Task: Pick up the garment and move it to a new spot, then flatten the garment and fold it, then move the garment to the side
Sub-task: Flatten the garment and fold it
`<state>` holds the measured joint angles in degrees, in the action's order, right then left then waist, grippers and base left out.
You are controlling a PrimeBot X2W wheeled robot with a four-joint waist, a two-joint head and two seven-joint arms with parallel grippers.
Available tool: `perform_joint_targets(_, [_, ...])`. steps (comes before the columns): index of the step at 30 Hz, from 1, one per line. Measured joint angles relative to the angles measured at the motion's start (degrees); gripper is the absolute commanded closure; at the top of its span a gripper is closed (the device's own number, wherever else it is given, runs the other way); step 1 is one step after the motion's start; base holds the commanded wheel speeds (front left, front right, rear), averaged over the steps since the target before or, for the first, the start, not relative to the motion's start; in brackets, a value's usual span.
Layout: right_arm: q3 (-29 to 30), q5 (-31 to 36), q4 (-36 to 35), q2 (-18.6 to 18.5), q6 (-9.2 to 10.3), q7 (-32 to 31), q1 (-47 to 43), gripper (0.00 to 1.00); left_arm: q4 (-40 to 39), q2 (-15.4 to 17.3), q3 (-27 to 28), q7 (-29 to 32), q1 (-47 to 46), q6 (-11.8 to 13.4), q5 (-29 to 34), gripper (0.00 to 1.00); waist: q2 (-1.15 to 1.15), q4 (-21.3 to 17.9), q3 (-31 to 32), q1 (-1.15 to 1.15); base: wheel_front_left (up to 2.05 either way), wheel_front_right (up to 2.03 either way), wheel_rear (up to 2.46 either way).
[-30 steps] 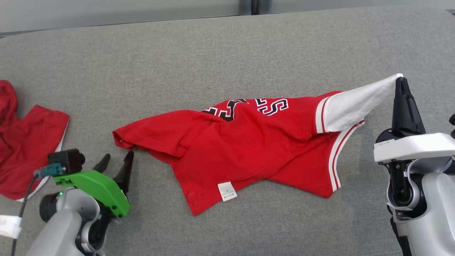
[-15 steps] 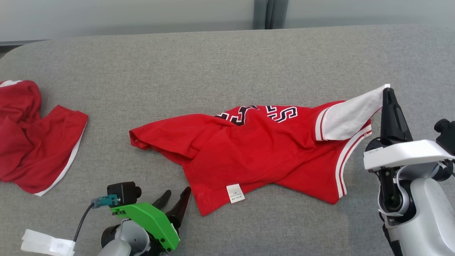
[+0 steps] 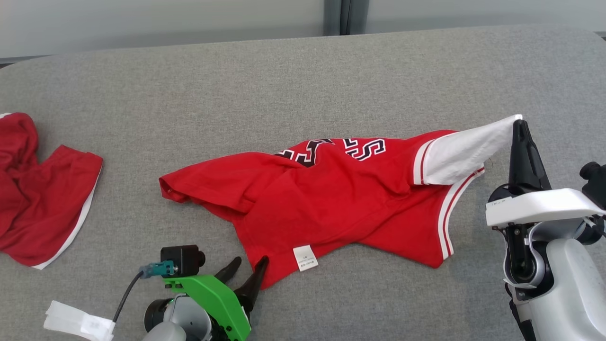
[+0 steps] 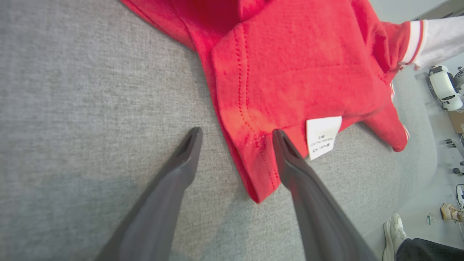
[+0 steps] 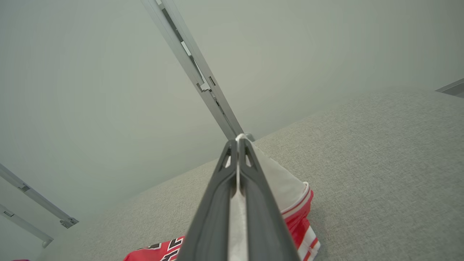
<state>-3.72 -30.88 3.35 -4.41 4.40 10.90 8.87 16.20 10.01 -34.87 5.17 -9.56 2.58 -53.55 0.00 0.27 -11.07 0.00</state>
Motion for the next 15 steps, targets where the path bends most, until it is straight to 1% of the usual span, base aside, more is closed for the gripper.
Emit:
perform_joint_targets(6, [0.2,0.0,0.7,0.0,0.0,0.6,0.1,1.0,-1.1,0.3,-0.8,0.0,0.0,0.5,1.4,0.0,0.0,-0.1,-0.3,0.0,0.0,0.0,0.0])
perform_joint_targets(7, [0.2,0.0,0.8,0.0,0.0,0.6,0.1,1.0,-1.4,0.3,-0.9,0.0,0.0,0.5,1.4,0.07,0.0,-0.1,-0.3,0.0,0.0,0.0,0.0])
perform_joint_targets(8, [0.3,0.0,0.9,0.0,0.0,0.7,0.1,1.0,-1.6,0.3,-1.1,0.1,0.0,0.5,1.4,0.18,0.0,0.0,-0.3,0.0,0.0,0.0,0.0])
perform_joint_targets(9, [0.3,0.0,1.1,0.1,0.0,0.7,0.1,1.0,-1.9,0.3,-1.4,0.1,0.0,0.5,1.6,0.33,0.0,0.0,-0.4,0.0,0.0,0.0,0.0])
perform_joint_targets(11, [0.3,0.0,1.3,0.1,0.0,0.7,0.2,1.0,-2.0,0.3,-1.9,0.1,0.0,0.5,2.3,0.45,0.0,0.1,-0.4,0.0,0.0,0.0,0.0])
perform_joint_targets(12, [0.3,0.0,1.4,0.1,-0.01,0.7,0.3,1.0,-2.1,0.3,-2.0,0.1,0.0,0.6,2.4,0.5,0.0,0.1,-0.5,0.0,0.0,0.0,0.0])
perform_joint_targets(15, [0.3,0.0,1.6,0.2,-0.01,0.8,0.5,1.0,-2.3,0.4,-2.0,0.1,0.0,0.9,2.4,0.53,0.0,0.2,-0.5,0.0,0.0,0.0,0.0])
